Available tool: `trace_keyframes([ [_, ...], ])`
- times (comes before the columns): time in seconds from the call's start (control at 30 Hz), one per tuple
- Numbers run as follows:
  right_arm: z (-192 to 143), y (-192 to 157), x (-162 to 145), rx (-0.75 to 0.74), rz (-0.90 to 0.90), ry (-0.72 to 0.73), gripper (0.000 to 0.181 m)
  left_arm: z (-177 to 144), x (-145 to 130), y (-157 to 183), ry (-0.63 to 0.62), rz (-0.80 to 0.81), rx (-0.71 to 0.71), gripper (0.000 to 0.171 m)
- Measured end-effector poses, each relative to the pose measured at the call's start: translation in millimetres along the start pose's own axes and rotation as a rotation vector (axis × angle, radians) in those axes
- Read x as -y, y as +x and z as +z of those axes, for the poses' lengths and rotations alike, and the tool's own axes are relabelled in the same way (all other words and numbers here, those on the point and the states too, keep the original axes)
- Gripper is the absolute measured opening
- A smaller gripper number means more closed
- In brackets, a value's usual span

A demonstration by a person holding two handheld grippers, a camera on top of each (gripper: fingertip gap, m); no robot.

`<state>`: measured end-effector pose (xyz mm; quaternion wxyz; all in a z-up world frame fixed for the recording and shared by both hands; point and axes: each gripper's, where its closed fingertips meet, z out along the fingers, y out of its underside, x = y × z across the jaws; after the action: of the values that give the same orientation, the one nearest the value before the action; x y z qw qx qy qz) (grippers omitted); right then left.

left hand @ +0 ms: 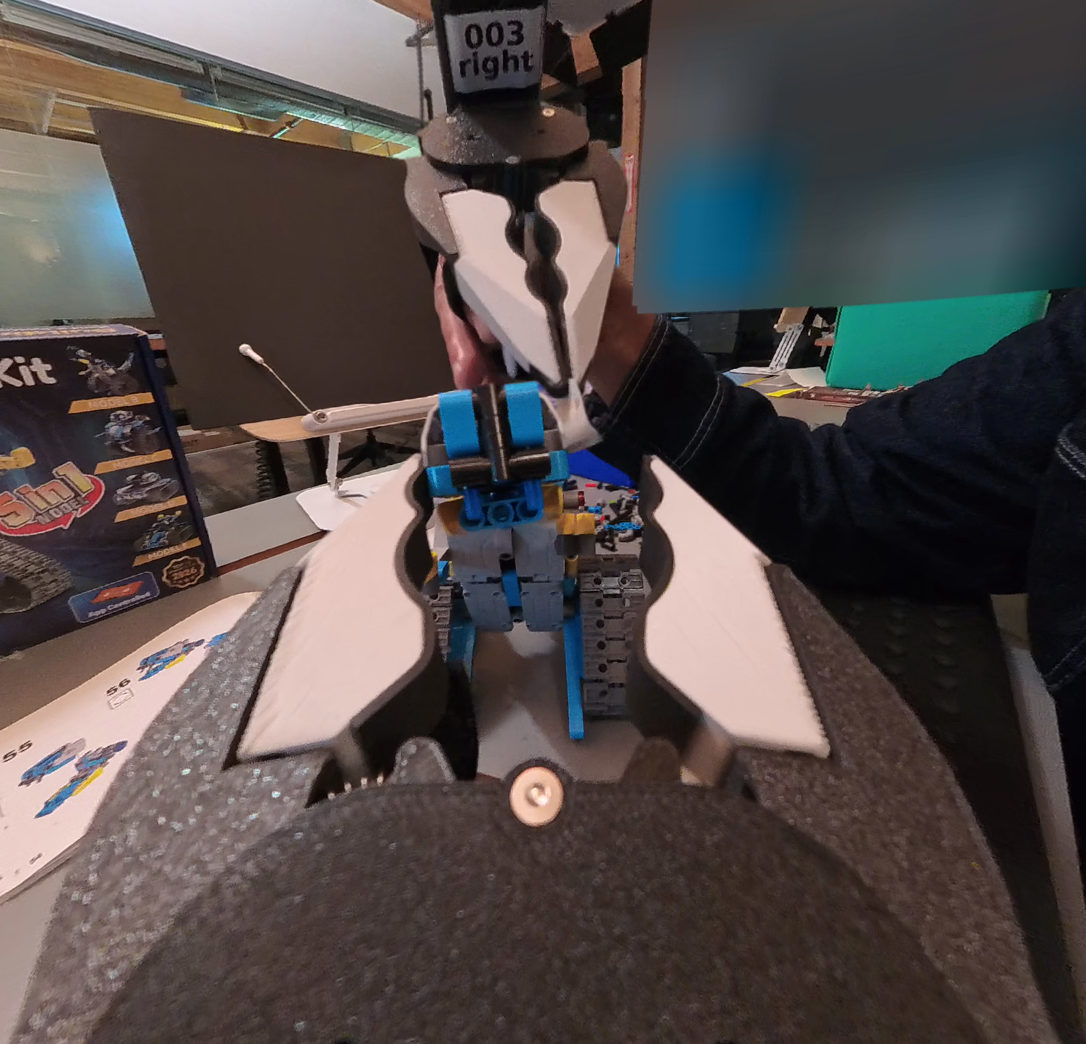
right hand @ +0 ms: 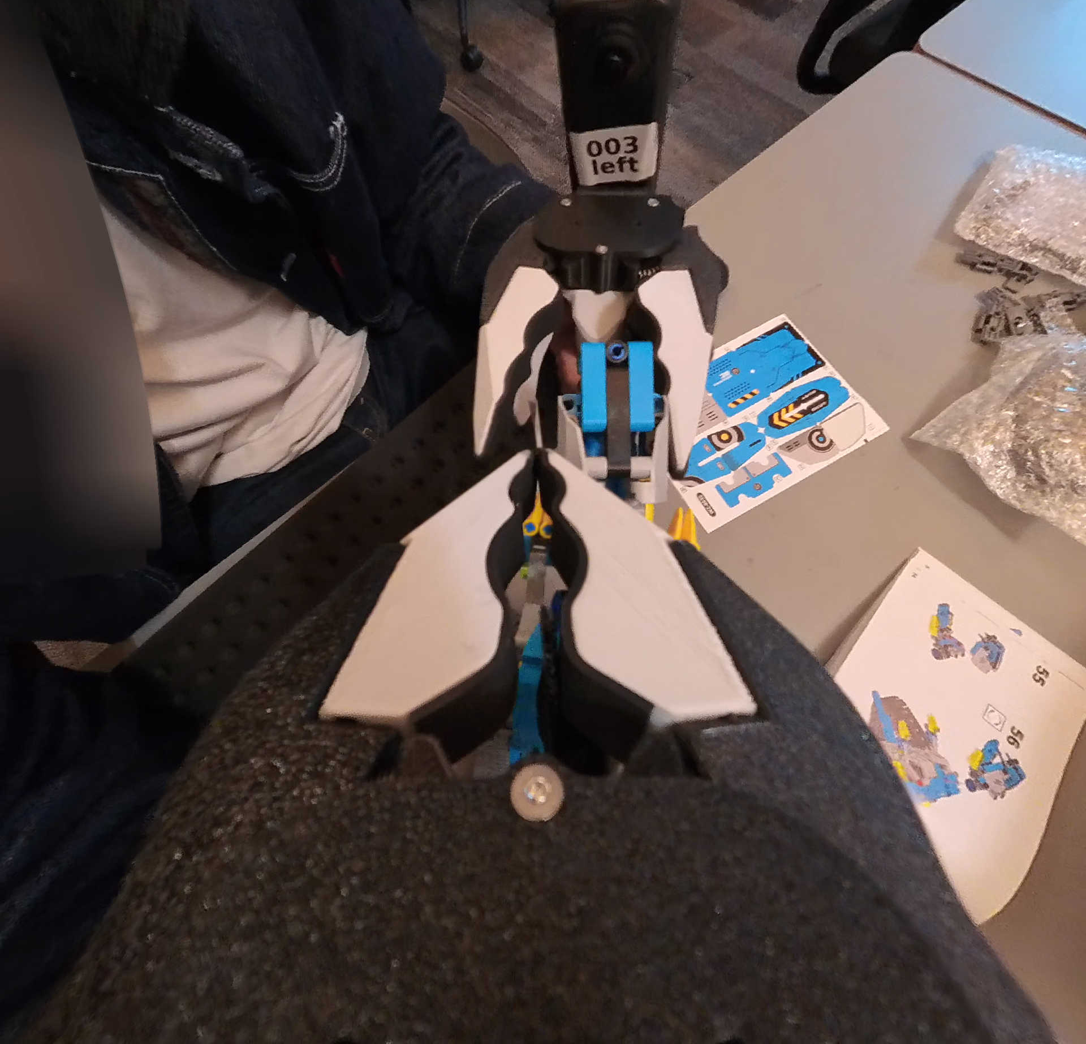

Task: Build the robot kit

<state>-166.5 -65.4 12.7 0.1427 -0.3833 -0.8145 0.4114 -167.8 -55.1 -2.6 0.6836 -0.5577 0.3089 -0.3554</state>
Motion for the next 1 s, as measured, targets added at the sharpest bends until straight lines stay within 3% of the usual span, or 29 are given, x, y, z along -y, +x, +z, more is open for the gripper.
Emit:
trace_keyframes([
  [0.17, 1.2, 6.3, 1.9, 0.010, 0.015, 0.041, 0.000, -1.4, 5.0, -10.1, 0.024, -0.009, 0.079, 0.068],
  [0.43, 0.4, 2.3, 3.2, 0.023, 0.005, 0.052, 0.000, -0.7, 4.8, -9.9, 0.025, -0.008, 0.079, 0.062],
  [0.53, 0.2, -0.8, 4.0, 0.010, -0.016, 0.040, 0.000, 4.4, -9.0, -12.6, -0.056, 0.091, 0.129, 0.045],
  [0.73, -3.7, -34.1, 9.9, 0.053, -0.091, 0.015, 0.000, 4.1, -9.1, -15.1, -0.062, 0.089, 0.128, 0.044],
  [0.83, -8.2, -12.2, 4.0, -0.051, -0.041, -0.001, 0.000, 4.5, -9.1, -14.1, -0.056, 0.082, 0.124, 0.044],
  [1.0, -6.3, -1.8, 0.7, -0.038, -0.006, 0.025, 0.000, 3.7, -0.6, -9.6, -0.017, 0.071, 0.121, 0.058],
])
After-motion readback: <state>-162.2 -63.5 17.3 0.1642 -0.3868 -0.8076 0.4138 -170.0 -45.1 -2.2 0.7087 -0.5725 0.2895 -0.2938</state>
